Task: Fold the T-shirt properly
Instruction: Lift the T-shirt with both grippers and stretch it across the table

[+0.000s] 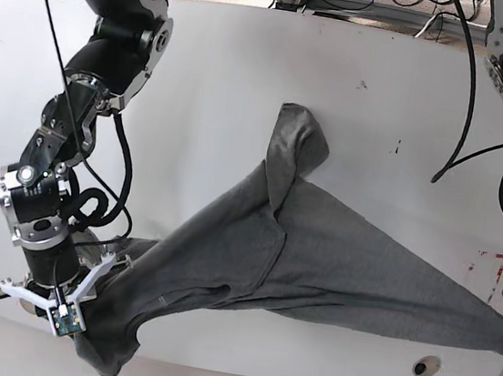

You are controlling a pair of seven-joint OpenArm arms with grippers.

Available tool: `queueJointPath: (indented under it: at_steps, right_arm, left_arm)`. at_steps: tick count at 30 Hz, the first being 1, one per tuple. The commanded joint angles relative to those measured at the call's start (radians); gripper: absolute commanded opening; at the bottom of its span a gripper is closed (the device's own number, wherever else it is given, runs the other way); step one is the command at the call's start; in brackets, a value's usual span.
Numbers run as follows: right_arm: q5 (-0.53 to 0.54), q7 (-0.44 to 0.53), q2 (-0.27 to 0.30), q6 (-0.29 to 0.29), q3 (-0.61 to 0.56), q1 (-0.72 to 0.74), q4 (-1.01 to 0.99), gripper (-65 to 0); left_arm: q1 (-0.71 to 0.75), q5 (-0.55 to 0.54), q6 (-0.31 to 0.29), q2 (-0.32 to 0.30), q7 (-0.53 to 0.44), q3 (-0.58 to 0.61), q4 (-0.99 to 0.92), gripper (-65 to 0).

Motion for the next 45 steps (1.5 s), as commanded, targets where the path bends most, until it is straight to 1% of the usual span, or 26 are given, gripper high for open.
queueJointPath:
  at_steps: [1, 6, 9, 13, 15, 20, 23, 28, 31, 36, 38, 42, 45]
  right_arm:
    - [0.006, 0.025, 0.022, -0.009, -0.003, 0.089, -0.018, -65.0]
    - [0.006, 0.022, 0.027, -0.008, -0.008, 0.191, -0.074, -65.0]
    - [0.006, 0.019, 0.027, -0.008, -0.008, 0.251, -0.087, -65.0]
    - [0.008, -0.029, 0.027, -0.006, -0.019, 0.333, -0.106, -65.0]
    - [0.008, -0.054, 0.027, -0.006, -0.023, 0.373, -0.118, -65.0]
    - [0.008, -0.084, 0.025, -0.006, -0.023, 0.422, -0.126, -65.0]
    - [0.008, -0.098, 0.024, -0.006, -0.019, 0.425, -0.121, -65.0]
    - [0.008, -0.112, 0.021, -0.004, -0.017, 0.398, -0.112, -65.0]
    - [0.006, -0.112, 0.021, -0.004, -0.016, 0.358, -0.090, -65.0]
    - [0.006, -0.112, 0.019, -0.004, -0.008, 0.241, -0.020, -65.0]
    - [0.008, -0.112, 0.016, -0.004, 0.006, 0.186, 0.012, -65.0]
    - [0.029, -0.112, -0.013, -0.004, 0.041, 0.079, 0.046, -65.0]
    - [0.079, -0.112, -0.045, -0.004, 0.099, -0.016, 0.061, -65.0]
  left_arm:
    - [-0.060, -0.010, 0.004, -0.028, -0.033, -0.010, 0.017, -65.0]
    - [-0.129, -0.010, 0.006, -0.045, -0.033, -0.010, 0.015, -65.0]
    - [-0.163, -0.010, 0.006, -0.066, -0.033, -0.007, 0.015, -65.0]
    - [-0.212, -0.010, 0.006, -0.086, -0.033, -0.006, 0.009, -65.0]
    - [-0.231, -0.010, 0.006, -0.106, -0.033, -0.006, -0.003, -65.0]
    - [-0.270, -0.015, 0.006, -0.149, -0.033, -0.006, -0.051, -65.0]
    - [-0.292, -0.016, 0.006, -0.150, -0.033, -0.006, -0.077, -65.0]
    - [-0.309, -0.016, 0.004, -0.189, -0.033, -0.007, -0.095, -65.0]
    - [-0.309, -0.018, 0.001, -0.192, -0.033, -0.009, -0.095, -65.0]
    - [-0.300, -0.018, -0.001, -0.192, -0.028, -0.007, -0.092, -65.0]
    - [-0.283, -0.018, -0.002, -0.192, -0.008, -0.013, -0.095, -65.0]
    - [-0.243, -0.018, -0.008, -0.189, 0.036, -0.041, -0.092, -65.0]
    - [-0.175, -0.019, -0.057, -0.181, 0.065, -0.101, -0.086, -65.0]
